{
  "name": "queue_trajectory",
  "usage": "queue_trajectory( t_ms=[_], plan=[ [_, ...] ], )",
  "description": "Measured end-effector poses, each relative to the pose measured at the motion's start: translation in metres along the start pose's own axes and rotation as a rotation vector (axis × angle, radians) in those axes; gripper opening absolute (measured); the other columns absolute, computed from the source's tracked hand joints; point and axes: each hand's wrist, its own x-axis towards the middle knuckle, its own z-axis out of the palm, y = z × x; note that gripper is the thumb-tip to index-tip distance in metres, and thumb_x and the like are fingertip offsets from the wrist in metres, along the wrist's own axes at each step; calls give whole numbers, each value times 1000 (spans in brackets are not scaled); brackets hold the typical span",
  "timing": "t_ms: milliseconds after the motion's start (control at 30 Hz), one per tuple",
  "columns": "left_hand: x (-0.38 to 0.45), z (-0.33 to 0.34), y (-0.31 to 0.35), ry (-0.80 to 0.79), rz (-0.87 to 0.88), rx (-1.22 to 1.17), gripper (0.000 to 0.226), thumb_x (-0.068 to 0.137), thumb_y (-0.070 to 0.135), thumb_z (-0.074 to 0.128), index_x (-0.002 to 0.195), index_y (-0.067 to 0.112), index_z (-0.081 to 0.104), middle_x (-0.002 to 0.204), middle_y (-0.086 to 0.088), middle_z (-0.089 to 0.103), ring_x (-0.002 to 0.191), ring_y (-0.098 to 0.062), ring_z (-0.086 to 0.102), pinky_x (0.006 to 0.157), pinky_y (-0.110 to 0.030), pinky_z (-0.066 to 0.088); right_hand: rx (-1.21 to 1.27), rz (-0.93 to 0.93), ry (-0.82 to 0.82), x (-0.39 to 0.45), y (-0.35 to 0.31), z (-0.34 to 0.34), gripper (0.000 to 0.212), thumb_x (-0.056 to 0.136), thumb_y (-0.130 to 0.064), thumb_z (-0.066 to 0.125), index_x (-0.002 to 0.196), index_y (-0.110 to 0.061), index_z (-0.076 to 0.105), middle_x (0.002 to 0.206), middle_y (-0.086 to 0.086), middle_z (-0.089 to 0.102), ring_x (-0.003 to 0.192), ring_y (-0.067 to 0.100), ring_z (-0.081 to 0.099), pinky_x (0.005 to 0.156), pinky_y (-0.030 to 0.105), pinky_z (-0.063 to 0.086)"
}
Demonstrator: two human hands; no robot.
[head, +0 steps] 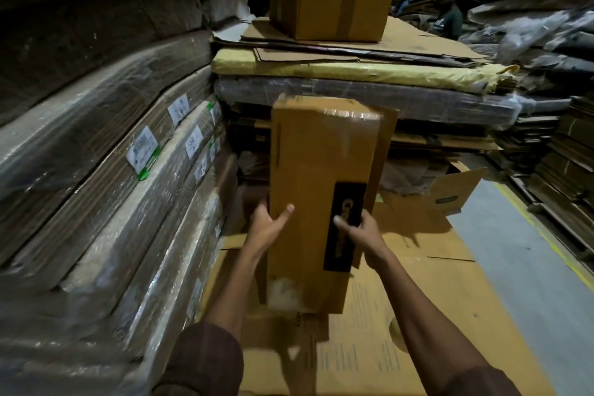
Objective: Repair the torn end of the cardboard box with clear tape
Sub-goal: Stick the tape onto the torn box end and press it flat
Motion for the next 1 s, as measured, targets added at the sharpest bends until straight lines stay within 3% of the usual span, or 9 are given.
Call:
queue_trajectory(
  t_ms=[100, 200, 300, 400, 467, 700, 833, 900, 1000],
  plan=[
    [4, -6, 24, 86, 108, 38, 77, 90, 42, 73, 151, 12, 37, 139, -2, 53, 123, -17, 53, 95, -34, 49, 51, -85, 169, -10, -31, 1, 48, 79, -58, 79, 113, -27, 65, 110, -7, 69, 101, 17, 66, 83, 38, 54],
    [5, -4, 36, 84, 173, 30, 73, 91, 34, 74, 151, 11, 40, 145, -9, 53, 130, -23, 52, 103, -37, 49, 93, -89, 187, -18, -46, 0, 29, 85, -51, 77, 98, -27, 68, 99, 1, 73, 91, 20, 69, 74, 40, 56],
    [-2, 0, 31, 29, 130, -16, 59, 97, 21, 67, 148, 6, 43, 138, -7, 56, 120, -15, 55, 79, -9, 49, 27, 55, 99, -21, -42, -6, 32, 89, -43, 76, 97, -14, 66, 89, 7, 67, 81, 25, 65, 65, 35, 48],
    [-9, 0, 11, -96, 46, -9, 56, 100, 25, 63, 150, 12, 41, 141, -1, 53, 111, -9, 56, 74, -11, 50, -4, 176, 48, -17, -19, -8, 34, 90, -37, 77, 102, -7, 66, 76, 5, 61, 66, 21, 59, 58, 31, 42],
    [-14, -2, -2, -158, -20, 29, 61, 100, 27, 61, 153, 14, 34, 143, 4, 45, 120, -8, 47, 87, -24, 47, -17, 219, 37, -13, -5, -7, 38, 89, -35, 78, 110, -5, 67, 83, 7, 67, 73, 23, 64, 61, 32, 46],
    [-8, -1, -41, -186, -164, 146, 87, 94, 6, 68, 160, 12, 12, 160, -10, 34, 144, -23, 36, 109, -32, 33, -123, 161, -90, -8, 18, 1, 38, 99, -9, 62, 135, -9, 53, 123, 12, 65, 112, 32, 63, 81, 35, 52],
    [-9, 6, -57, -202, -199, 180, 98, 94, 2, 67, 161, 14, -3, 166, -9, 23, 151, -26, 27, 122, -47, 28, -237, 190, -115, -14, 30, 1, 48, 98, -9, 64, 141, -12, 43, 130, 12, 60, 112, 31, 59, 89, 44, 50],
    [-12, 10, -64, -185, -209, 199, 98, 95, 11, 68, 161, 15, -4, 165, -10, 26, 150, -29, 29, 121, -50, 29, -304, 239, -79, -17, 41, -2, 62, 93, -23, 73, 141, -14, 34, 134, 15, 58, 114, 32, 60, 95, 52, 52],
    [-28, 11, -71, -188, -289, 246, 113, 90, 38, 74, 160, 20, -13, 165, -10, 26, 149, -32, 30, 119, -52, 31, -382, 394, -52, -22, 72, -5, 151, 54, -75, 84, 159, -19, -8, 154, 14, 43, 135, 38, 48, 109, 58, 43]
  ],
)
